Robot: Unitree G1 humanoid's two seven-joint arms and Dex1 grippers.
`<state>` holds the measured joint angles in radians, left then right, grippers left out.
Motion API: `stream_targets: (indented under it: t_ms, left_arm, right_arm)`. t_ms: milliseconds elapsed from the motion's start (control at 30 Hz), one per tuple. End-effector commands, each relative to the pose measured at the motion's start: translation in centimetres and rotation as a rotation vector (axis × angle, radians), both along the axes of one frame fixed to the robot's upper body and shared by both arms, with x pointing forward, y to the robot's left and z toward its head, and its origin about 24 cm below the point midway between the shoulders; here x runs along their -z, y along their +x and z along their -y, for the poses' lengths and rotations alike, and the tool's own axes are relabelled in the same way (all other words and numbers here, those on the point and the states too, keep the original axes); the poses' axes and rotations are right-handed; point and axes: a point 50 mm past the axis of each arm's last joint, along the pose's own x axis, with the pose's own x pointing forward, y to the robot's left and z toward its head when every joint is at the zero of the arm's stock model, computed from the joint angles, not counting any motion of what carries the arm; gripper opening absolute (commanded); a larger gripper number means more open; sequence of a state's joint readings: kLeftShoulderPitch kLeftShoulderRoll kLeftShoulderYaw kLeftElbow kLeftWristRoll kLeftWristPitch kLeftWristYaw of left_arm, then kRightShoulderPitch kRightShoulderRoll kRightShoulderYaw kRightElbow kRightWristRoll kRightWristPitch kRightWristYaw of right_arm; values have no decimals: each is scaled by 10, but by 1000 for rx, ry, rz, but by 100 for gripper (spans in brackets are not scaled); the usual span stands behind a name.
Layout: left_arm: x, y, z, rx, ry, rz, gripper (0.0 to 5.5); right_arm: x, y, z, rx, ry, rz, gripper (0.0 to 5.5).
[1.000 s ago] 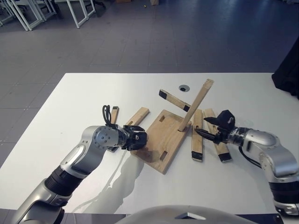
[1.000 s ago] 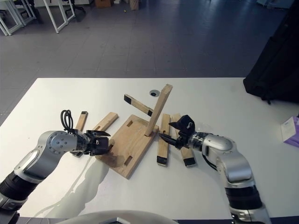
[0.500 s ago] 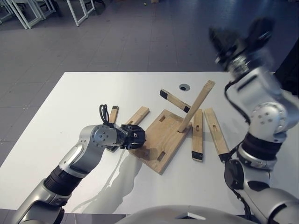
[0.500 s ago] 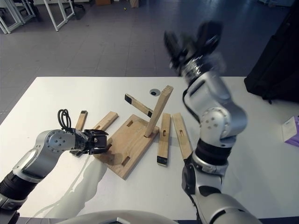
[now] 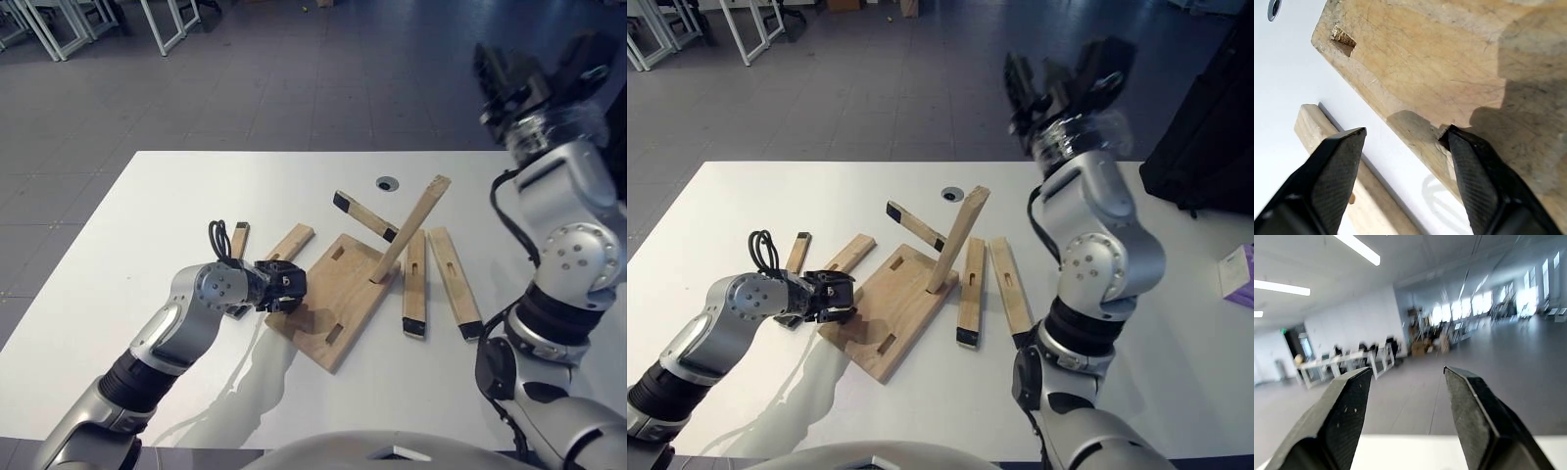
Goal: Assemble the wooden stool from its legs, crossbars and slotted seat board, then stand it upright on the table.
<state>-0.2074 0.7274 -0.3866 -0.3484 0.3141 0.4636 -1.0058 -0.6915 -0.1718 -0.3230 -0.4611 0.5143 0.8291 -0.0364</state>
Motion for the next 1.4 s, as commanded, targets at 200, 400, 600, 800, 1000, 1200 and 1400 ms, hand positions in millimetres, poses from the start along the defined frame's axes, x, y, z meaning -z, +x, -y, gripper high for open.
stream_targets:
  t_ms: [200,400,600,800,1000,1200,1400]
  left_arm:
    - [-49,17,-7,-114,-221,4,308]
    - [-34,10,-42,-209,-49,54,308]
    - [3,-8,-45,-250,7,36,308]
    - [15,-7,-48,-252,50,51,308]
    - [20,-15,-47,-217,55,-9,308]
    - [41,-36,-40,-199,4,-226,308]
    - [25,-43,9,-129,-235,-313,308]
  right_arm:
    - [41,-10,31,132,-22,-130,269]
    - [127,-57,42,146,-191,-498,305]
    - [174,-92,49,-14,-311,-752,424]
    - [208,-101,49,-122,-445,-893,463]
    - [242,-114,57,-98,-429,-1014,443]
    - [253,-115,57,-82,-328,-1040,319]
    - [232,-95,65,-10,-336,-945,210]
